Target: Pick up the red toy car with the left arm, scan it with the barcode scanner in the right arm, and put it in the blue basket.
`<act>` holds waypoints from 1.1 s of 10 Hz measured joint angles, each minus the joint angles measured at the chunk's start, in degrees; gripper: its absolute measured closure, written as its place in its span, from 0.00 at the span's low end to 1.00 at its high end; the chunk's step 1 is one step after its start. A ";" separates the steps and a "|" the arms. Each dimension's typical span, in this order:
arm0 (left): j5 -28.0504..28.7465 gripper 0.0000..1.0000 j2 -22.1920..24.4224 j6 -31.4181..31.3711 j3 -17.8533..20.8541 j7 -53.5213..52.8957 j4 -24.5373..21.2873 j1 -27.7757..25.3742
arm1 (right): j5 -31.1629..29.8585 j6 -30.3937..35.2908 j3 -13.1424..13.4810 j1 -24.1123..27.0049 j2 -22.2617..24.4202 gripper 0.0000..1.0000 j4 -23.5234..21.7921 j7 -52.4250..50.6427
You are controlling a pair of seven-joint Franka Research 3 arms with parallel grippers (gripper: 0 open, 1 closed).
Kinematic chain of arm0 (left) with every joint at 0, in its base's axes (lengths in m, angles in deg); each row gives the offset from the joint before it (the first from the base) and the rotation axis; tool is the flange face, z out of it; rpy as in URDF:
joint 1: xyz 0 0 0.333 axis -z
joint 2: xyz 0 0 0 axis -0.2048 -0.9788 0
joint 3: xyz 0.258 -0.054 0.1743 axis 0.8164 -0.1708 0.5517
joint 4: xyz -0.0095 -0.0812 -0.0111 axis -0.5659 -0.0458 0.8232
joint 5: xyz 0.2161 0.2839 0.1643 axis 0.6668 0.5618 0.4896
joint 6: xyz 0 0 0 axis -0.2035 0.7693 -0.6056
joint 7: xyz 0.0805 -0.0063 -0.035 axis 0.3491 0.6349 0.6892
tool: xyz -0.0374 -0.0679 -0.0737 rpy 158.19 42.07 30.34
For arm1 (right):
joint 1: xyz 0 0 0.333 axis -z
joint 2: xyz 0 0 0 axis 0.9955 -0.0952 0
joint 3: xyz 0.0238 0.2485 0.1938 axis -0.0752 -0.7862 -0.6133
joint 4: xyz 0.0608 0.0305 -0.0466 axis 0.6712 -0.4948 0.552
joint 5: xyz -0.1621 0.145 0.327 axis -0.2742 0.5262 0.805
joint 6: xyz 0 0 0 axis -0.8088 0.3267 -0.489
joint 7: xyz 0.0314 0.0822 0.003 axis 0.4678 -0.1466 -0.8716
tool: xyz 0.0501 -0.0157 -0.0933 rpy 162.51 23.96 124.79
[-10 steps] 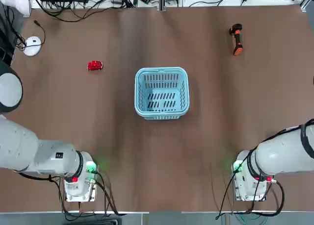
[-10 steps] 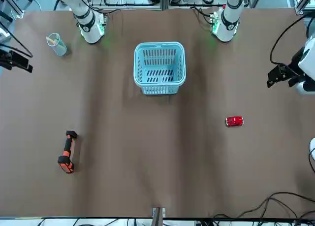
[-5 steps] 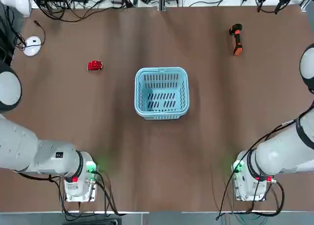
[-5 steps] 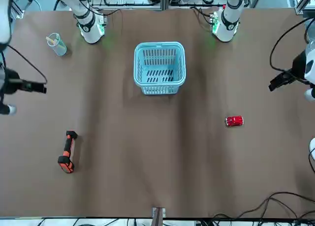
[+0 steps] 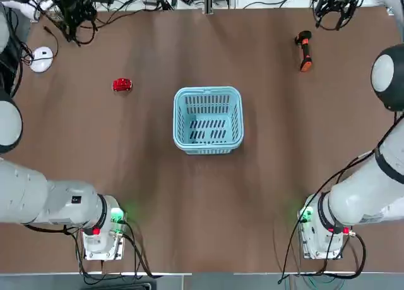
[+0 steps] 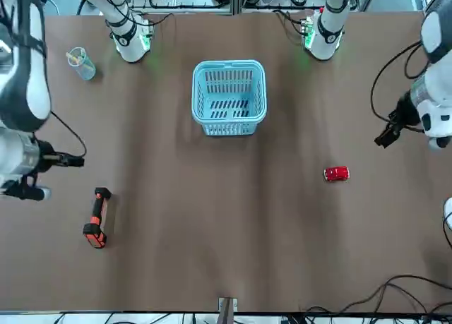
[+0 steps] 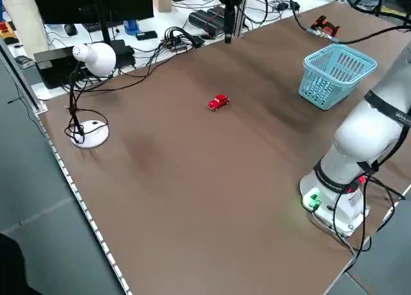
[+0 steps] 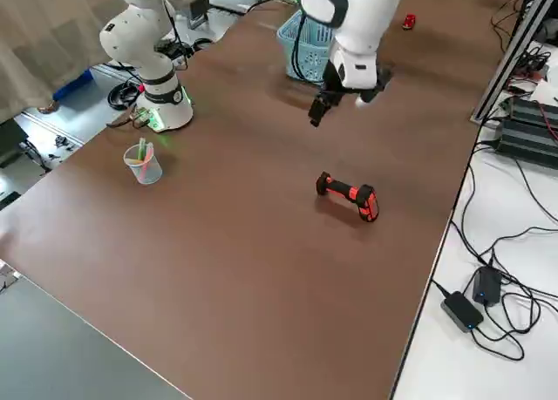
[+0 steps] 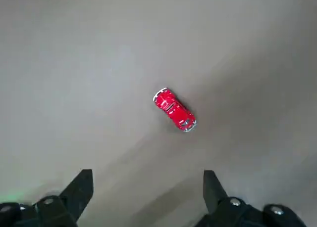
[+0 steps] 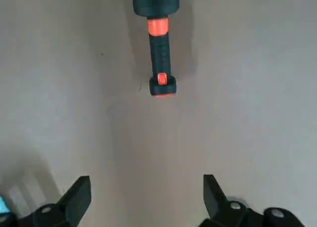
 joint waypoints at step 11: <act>-5.63 0.00 -16.41 -30.52 2.23 15.39 -15.14 -0.67 | 1.73 -30.37 0.24 0.64 -15.02 0.00 -4.22 0.09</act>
